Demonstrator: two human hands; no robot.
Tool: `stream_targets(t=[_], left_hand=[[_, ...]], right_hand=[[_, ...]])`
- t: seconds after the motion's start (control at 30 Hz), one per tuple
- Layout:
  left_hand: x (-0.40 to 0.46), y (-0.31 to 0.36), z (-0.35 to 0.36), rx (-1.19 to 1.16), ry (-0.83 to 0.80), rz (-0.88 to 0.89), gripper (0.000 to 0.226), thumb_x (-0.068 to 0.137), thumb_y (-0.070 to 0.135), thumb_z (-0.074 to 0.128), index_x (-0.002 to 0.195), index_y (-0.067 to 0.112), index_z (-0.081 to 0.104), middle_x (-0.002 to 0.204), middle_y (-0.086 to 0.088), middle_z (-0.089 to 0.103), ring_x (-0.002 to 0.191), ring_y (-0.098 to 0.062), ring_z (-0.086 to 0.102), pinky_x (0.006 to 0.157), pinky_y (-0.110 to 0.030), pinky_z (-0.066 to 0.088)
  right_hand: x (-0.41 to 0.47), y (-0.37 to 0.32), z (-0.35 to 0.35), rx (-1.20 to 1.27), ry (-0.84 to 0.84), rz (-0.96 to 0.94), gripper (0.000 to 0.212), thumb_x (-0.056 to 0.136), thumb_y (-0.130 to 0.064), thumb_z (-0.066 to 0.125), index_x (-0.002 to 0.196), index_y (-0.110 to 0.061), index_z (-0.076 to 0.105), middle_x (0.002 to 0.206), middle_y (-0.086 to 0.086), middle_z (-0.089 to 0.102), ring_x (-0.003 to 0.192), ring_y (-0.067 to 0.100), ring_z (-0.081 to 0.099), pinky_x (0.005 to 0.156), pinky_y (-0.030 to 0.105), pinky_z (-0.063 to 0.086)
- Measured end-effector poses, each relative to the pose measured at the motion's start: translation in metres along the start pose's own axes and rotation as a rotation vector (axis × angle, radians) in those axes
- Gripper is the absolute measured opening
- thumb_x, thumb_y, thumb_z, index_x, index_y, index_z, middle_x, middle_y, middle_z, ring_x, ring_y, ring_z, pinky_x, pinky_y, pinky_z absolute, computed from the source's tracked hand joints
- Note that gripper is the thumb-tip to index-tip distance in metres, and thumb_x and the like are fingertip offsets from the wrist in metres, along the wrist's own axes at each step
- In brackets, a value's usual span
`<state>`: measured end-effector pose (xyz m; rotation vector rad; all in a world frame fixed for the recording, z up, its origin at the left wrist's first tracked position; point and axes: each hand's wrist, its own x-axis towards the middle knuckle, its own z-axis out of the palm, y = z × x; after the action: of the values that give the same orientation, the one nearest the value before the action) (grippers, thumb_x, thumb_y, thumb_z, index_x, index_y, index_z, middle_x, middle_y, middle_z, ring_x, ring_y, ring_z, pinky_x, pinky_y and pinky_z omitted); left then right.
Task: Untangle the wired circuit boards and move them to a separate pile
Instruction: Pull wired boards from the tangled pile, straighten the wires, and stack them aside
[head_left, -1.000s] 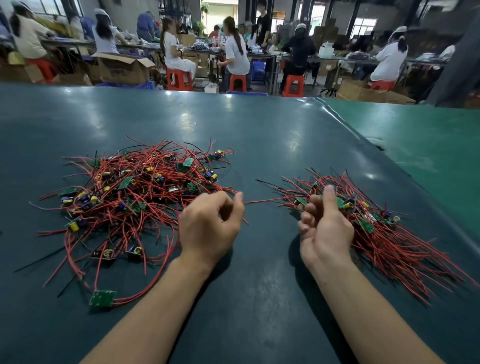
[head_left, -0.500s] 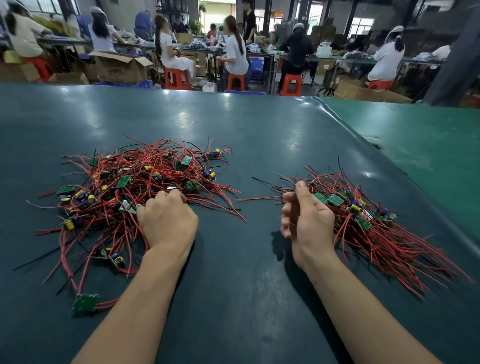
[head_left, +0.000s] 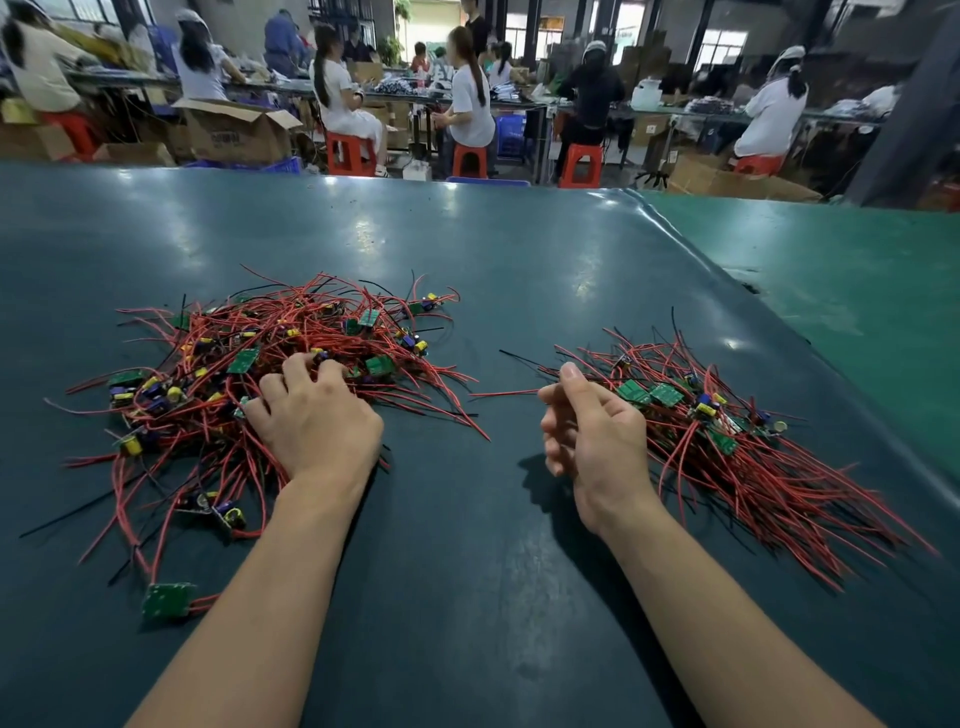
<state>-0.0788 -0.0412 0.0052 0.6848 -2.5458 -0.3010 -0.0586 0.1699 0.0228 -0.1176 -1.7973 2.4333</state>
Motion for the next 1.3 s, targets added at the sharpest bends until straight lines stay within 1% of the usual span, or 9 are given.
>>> stream_targets(t=[0.2,0.3,0.5,0.67,0.77,0.9,1.0,1.13,1.3], left_hand=[[-0.001,0.0,0.0,-0.033,0.035,0.021,0.016,0.087,0.022,0.061,0.1,0.022,0.07,0.111,-0.009,0.063,0.106,-0.035,0.051,0.093,-0.045,0.029],[-0.003,0.002,-0.001,-0.235,0.155,0.101,0.013,0.09,0.018,0.062,0.098,0.018,0.072,0.103,-0.01,0.065,0.1,-0.035,0.052,0.086,-0.043,0.033],[-0.021,0.022,-0.016,-0.74,0.535,0.638,0.011,0.089,-0.002,0.067,0.098,-0.001,0.072,0.095,-0.014,0.063,0.09,-0.019,0.058,0.085,-0.019,0.045],[-0.049,0.043,-0.015,-0.905,0.285,0.943,0.011,0.087,-0.005,0.064,0.097,-0.004,0.069,0.1,-0.014,0.065,0.096,-0.018,0.062,0.089,-0.023,0.049],[-0.049,0.043,-0.012,-1.092,0.16,0.833,0.015,0.083,-0.012,0.063,0.093,-0.002,0.065,0.098,-0.012,0.065,0.094,-0.022,0.065,0.084,-0.032,0.054],[-0.047,0.044,-0.014,-1.392,-0.102,0.539,0.012,0.086,-0.003,0.06,0.094,0.005,0.059,0.097,-0.009,0.066,0.091,-0.024,0.069,0.084,-0.038,0.057],[-0.048,0.043,-0.013,-1.427,-0.191,0.426,0.006,0.082,0.002,0.064,0.087,-0.001,0.061,0.087,-0.009,0.07,0.083,-0.022,0.07,0.078,-0.032,0.057],[-0.048,0.044,-0.011,-1.454,-0.348,0.302,0.013,0.079,0.006,0.065,0.09,0.002,0.062,0.086,-0.011,0.07,0.081,-0.021,0.071,0.078,-0.033,0.057],[-0.046,0.047,-0.01,-1.332,-0.456,0.34,0.019,0.083,-0.002,0.07,0.1,0.005,0.064,0.091,-0.001,0.07,0.082,-0.009,0.068,0.078,-0.023,0.055]], right_hand=[[0.001,0.001,0.0,-0.005,-0.015,0.004,0.033,0.096,-0.033,0.059,0.071,-0.013,0.067,0.053,0.0,0.055,0.039,0.011,0.043,0.035,0.019,0.03],[0.001,0.001,0.0,-0.014,-0.01,0.01,0.034,0.096,-0.034,0.059,0.071,-0.013,0.067,0.053,-0.001,0.055,0.038,0.011,0.042,0.036,0.018,0.029],[0.003,0.004,0.003,-0.143,-0.126,0.031,0.026,0.098,-0.027,0.058,0.08,-0.009,0.066,0.058,0.003,0.059,0.038,0.011,0.047,0.035,0.018,0.034],[0.002,0.003,0.011,0.066,-0.267,0.078,0.014,0.096,-0.022,0.057,0.1,-0.009,0.062,0.071,-0.001,0.068,0.044,0.013,0.057,0.037,0.021,0.042],[0.005,0.001,0.008,0.145,-0.23,0.047,0.01,0.097,-0.013,0.056,0.099,-0.009,0.065,0.078,0.004,0.069,0.047,0.013,0.059,0.037,0.018,0.041],[0.007,0.003,0.005,0.138,-0.215,-0.003,0.012,0.088,-0.02,0.065,0.097,-0.014,0.069,0.077,0.003,0.07,0.051,0.013,0.061,0.038,0.019,0.043],[0.008,0.005,0.006,0.083,-0.215,-0.042,0.021,0.08,-0.024,0.069,0.1,-0.016,0.071,0.08,0.002,0.071,0.054,0.014,0.062,0.039,0.021,0.045],[0.008,0.006,0.004,0.041,-0.181,-0.08,0.008,0.09,-0.014,0.066,0.093,-0.012,0.073,0.078,0.004,0.071,0.055,0.016,0.063,0.039,0.021,0.045],[0.007,0.006,0.003,-0.04,-0.175,-0.063,0.009,0.093,-0.007,0.062,0.092,-0.007,0.071,0.077,0.004,0.071,0.057,0.014,0.065,0.04,0.021,0.047]])
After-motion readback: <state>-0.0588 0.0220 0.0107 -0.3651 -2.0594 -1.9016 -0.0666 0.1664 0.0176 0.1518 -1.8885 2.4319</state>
